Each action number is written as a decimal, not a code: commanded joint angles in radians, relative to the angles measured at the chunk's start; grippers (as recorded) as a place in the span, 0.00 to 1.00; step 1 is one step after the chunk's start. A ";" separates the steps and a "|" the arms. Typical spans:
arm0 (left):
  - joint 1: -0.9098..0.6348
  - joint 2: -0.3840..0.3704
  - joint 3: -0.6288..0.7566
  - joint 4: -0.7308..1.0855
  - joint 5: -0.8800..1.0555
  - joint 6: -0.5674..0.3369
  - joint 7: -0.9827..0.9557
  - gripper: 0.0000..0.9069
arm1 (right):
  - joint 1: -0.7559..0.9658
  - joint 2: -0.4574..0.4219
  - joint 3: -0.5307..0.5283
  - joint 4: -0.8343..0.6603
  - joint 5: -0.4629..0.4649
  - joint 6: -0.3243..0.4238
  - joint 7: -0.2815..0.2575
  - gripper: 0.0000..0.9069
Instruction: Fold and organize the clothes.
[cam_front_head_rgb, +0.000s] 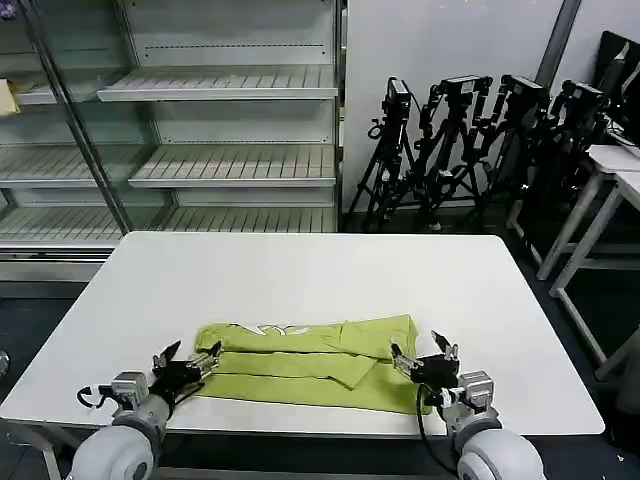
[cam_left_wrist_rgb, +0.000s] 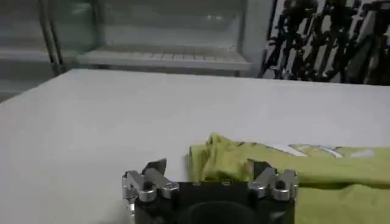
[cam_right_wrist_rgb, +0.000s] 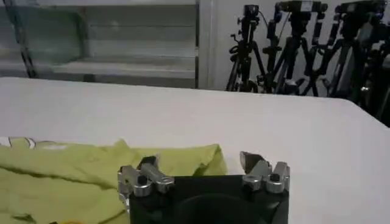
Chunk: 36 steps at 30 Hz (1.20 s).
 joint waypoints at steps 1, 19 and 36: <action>0.010 -0.029 0.016 0.031 -0.047 -0.035 -0.064 0.01 | -0.031 0.000 0.017 0.020 -0.008 0.002 -0.002 1.00; 0.005 -0.053 0.044 0.034 -0.025 -0.051 -0.024 0.02 | -0.051 0.009 0.010 0.030 -0.027 0.002 0.000 1.00; 0.027 0.210 -0.319 0.089 0.029 0.024 0.096 0.00 | -0.016 0.020 -0.045 0.015 -0.046 0.002 0.001 1.00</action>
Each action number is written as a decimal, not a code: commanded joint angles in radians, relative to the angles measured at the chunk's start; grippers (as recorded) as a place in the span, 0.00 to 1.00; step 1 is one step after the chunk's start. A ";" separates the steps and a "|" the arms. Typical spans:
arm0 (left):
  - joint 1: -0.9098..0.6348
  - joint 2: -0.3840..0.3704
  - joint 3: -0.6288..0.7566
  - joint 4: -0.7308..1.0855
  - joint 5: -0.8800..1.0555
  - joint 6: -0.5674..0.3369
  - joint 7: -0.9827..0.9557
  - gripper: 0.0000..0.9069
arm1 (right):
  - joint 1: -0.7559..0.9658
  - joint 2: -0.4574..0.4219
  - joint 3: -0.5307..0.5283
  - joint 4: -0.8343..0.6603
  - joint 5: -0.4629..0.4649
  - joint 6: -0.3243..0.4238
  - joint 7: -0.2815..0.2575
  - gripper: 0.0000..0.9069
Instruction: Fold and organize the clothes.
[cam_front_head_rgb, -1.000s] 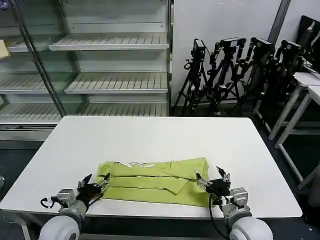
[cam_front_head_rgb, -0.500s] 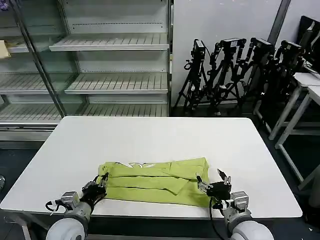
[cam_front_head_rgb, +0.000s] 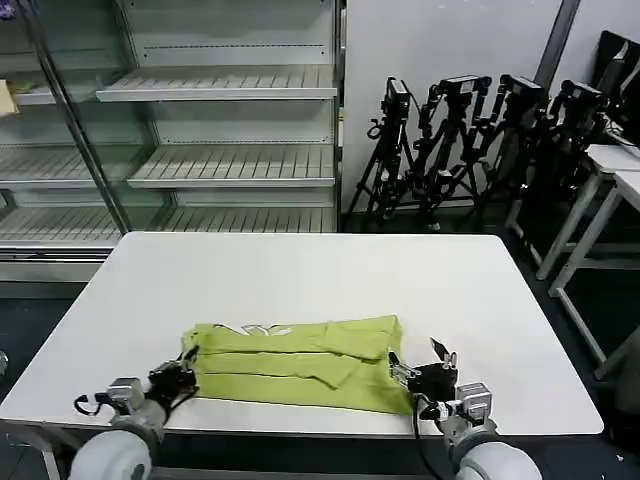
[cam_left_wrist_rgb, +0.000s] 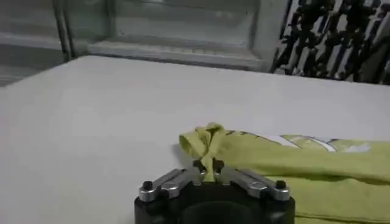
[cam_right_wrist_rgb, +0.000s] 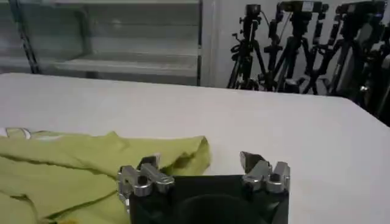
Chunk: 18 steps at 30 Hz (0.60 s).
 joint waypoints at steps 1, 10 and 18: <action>0.017 0.186 -0.267 0.060 0.047 0.039 0.067 0.00 | 0.012 0.001 -0.020 -0.006 -0.005 0.000 0.000 1.00; 0.049 0.305 -0.411 0.011 0.089 0.107 0.080 0.00 | 0.008 0.003 -0.014 -0.004 -0.004 0.004 -0.001 1.00; 0.041 0.178 -0.199 -0.231 0.024 0.129 0.031 0.00 | -0.012 0.001 0.006 0.006 -0.008 0.005 -0.001 1.00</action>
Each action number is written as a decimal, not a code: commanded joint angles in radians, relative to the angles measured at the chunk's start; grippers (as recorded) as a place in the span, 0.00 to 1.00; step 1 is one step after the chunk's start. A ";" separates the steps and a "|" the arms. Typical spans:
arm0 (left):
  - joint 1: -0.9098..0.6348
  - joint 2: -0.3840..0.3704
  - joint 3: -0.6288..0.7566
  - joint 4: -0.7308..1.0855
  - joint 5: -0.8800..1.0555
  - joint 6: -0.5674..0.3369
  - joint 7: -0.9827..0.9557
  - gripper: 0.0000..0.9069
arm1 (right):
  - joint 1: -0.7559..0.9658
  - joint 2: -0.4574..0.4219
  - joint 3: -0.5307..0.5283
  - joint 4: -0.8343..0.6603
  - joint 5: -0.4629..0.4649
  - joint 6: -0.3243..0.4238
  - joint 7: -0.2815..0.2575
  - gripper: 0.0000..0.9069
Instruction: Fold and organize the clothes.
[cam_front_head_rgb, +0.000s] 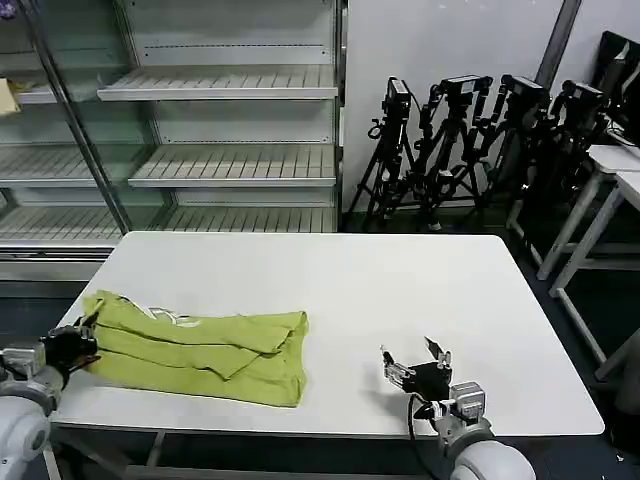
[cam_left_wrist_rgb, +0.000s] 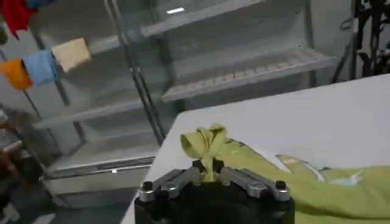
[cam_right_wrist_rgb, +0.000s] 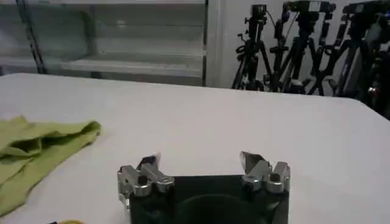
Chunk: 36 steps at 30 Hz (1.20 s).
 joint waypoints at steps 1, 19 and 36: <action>-0.007 -0.033 0.106 -0.209 -0.039 0.045 -0.028 0.01 | -0.013 0.000 0.010 0.008 -0.006 0.002 0.000 1.00; -0.171 -0.193 0.545 -0.210 -0.003 0.042 -0.053 0.00 | -0.045 0.002 0.050 0.016 -0.013 0.013 -0.002 1.00; -0.256 -0.248 0.662 -0.137 0.023 0.045 -0.094 0.01 | -0.049 0.004 0.054 0.047 -0.015 0.008 0.001 1.00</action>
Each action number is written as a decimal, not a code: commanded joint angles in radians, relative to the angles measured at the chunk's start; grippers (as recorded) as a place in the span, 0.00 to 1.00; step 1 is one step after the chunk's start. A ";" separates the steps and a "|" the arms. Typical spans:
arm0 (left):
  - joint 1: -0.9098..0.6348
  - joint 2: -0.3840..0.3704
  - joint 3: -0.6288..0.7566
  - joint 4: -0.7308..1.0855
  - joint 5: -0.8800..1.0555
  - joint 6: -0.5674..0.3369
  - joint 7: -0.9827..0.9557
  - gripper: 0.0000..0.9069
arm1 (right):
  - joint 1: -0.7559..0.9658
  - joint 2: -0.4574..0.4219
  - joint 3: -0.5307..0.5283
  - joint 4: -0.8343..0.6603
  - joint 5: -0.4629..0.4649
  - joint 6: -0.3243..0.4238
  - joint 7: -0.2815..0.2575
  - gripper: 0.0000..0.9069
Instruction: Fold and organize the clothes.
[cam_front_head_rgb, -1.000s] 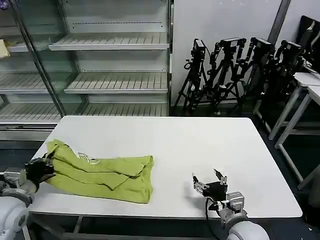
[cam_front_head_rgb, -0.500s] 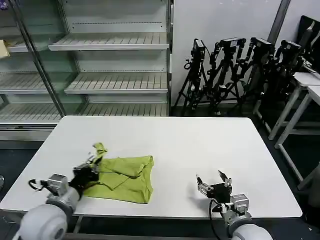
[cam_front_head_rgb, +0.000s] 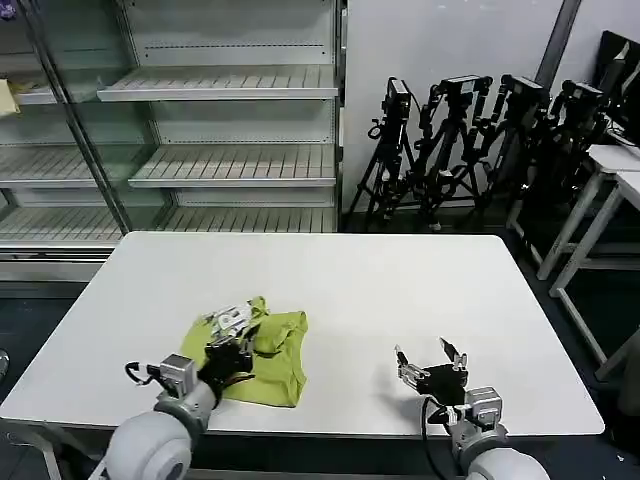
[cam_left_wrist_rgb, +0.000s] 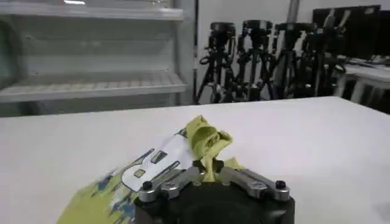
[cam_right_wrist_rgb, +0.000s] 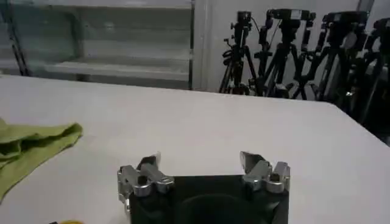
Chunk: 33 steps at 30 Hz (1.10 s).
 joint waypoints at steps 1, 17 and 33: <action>-0.046 -0.030 0.082 0.027 -0.003 0.003 -0.021 0.01 | -0.002 0.004 0.001 0.009 -0.002 -0.001 0.001 1.00; -0.075 -0.050 0.101 0.060 0.022 0.001 -0.022 1.00 | -0.011 0.006 0.015 0.014 -0.005 0.000 -0.001 1.00; -0.007 0.002 -0.091 -0.044 0.030 -0.143 0.019 1.00 | 0.002 0.009 -0.004 0.009 -0.004 0.003 -0.003 1.00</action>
